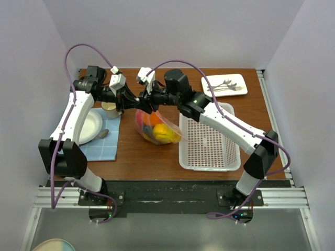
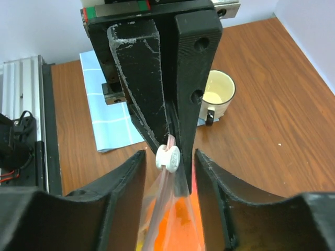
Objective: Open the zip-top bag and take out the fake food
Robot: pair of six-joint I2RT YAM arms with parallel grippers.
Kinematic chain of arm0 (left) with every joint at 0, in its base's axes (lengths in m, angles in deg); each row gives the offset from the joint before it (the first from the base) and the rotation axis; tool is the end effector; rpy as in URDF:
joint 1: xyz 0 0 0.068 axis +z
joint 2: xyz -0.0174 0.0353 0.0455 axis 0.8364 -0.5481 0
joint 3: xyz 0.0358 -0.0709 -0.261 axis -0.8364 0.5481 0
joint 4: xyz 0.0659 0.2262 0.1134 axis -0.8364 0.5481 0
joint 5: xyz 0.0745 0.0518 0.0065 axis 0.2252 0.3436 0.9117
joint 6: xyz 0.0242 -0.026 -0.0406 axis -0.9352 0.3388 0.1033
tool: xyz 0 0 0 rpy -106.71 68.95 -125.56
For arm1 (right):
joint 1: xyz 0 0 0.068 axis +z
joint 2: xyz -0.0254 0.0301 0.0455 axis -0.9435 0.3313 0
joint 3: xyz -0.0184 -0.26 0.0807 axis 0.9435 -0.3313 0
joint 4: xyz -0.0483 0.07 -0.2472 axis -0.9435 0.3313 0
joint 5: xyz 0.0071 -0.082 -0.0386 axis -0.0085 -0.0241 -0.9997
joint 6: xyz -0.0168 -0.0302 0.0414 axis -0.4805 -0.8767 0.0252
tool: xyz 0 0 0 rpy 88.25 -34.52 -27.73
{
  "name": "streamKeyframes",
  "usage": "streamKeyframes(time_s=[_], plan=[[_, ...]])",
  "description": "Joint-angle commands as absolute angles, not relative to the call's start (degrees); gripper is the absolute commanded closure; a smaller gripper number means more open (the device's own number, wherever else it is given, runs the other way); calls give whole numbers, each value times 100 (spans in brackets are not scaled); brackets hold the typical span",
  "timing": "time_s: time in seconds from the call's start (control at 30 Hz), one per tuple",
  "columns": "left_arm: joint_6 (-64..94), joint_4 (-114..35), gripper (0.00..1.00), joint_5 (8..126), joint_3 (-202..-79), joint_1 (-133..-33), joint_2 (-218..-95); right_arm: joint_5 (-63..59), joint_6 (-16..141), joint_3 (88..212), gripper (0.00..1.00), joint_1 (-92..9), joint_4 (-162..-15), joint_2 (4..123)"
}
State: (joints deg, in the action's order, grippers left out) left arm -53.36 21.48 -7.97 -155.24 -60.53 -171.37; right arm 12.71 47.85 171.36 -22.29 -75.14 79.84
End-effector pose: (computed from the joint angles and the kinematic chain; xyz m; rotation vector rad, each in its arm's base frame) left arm 0.3019 -0.0553 0.3549 1.2468 1.3459 -1.2285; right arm 0.2585 0.3111 0.4044 -1.1307 1.5196 0.8422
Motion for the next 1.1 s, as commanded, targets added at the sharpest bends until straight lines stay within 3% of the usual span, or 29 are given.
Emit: streamKeyframes(time_s=[0.0, 0.07, 0.3, 0.77, 0.83, 0.87, 0.93, 1.07], plan=[[-5547, 2325, 98, -1675, -15761, -6063, -17162, 1330, 4692, 17331, 61, -2257, -7578, 7826], [-5669, 2421, 98, -1658, -15760, -6072, -17179, 1313, 4701, 17340, 66, -2249, -7622, 7835], [-6214, 2940, 98, -1473, -15848, -6072, -17249, 1006, 4622, 17341, 99, -2257, -7587, 7712], [-6909, 3582, 98, -1122, -16068, -6072, -17408, 426, 4227, 16725, 100, -2266, -7095, 6886], [-6944, 3617, 98, -1069, -16086, -6072, -17417, 399, 4209, 16611, 91, -2257, -7086, 6755], [-6962, 3635, 98, -1078, -16086, -6072, -17425, 407, 4209, 16584, 77, -2266, -7094, 6737], [-6997, 3670, 98, -1086, -16086, -6063, -17443, 416, 4235, 16654, 65, -2257, -7086, 6762], [-7032, 3740, 98, -1095, -16129, -6072, -17452, 355, 4244, 16926, 60, -2257, -7094, 6929]])
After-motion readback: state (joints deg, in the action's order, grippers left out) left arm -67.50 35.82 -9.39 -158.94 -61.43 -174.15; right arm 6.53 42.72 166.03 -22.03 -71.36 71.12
